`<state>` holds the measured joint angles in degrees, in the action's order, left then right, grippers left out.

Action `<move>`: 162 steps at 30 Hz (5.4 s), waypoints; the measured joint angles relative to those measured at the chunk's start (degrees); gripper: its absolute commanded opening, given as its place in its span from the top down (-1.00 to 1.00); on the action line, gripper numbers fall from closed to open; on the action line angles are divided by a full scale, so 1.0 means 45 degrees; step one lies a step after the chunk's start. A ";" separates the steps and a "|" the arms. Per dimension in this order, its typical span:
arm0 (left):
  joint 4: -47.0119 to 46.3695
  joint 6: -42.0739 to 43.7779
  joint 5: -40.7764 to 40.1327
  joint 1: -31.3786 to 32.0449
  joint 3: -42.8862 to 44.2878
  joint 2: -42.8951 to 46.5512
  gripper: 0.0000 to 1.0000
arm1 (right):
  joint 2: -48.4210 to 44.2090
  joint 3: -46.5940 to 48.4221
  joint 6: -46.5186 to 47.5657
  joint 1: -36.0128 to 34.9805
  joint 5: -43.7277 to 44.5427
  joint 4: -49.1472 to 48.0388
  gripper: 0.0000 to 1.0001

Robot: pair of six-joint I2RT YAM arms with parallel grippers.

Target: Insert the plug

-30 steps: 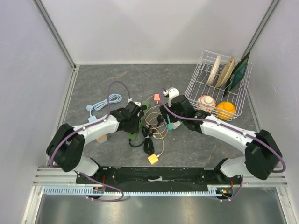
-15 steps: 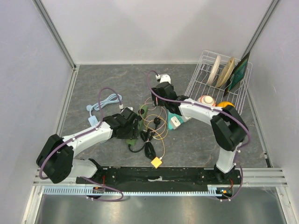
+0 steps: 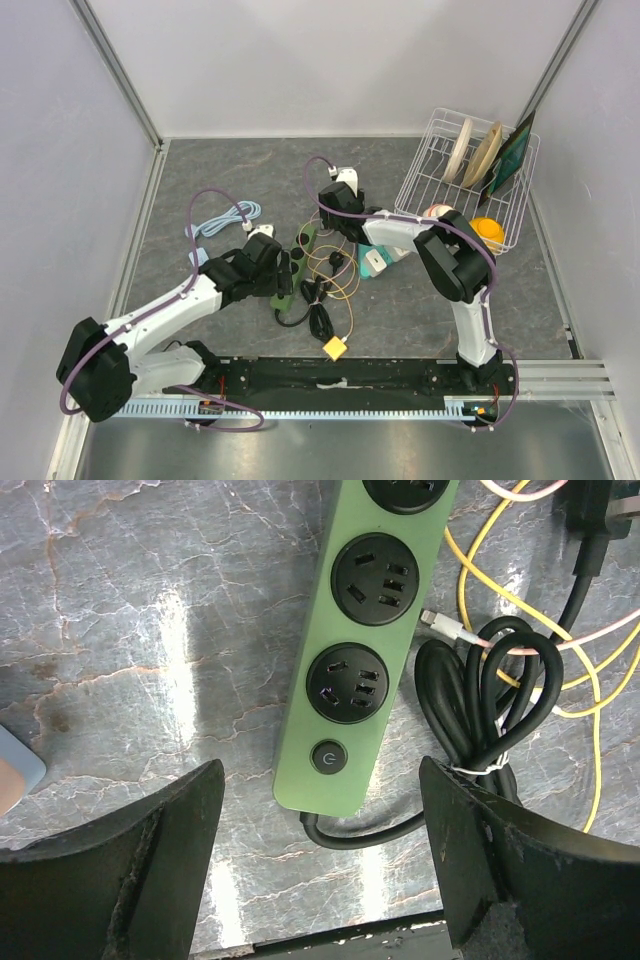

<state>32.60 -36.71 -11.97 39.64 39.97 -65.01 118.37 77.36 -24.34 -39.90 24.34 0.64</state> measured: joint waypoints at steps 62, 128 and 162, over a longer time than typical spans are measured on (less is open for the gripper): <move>-0.1039 -0.0792 0.1127 -0.0005 0.1253 0.4367 -0.71 | -1.0389 -0.3803 0.7907 0.2623 -1.0574 0.2501 0.90; -1.3367 -0.9068 0.3983 -0.1073 -0.3405 0.2764 0.96 | -1.1273 -0.7742 -0.5051 0.1035 -1.0302 -0.5032 -0.47; -1.5727 -0.8607 0.3997 -0.1122 -0.3468 0.1938 -0.57 | -0.9374 -0.8378 -0.9136 0.1083 -1.1516 -0.9253 1.00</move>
<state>-38.17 -75.44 6.02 34.59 24.36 -56.29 76.18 39.66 -65.45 -35.03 -27.49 -40.99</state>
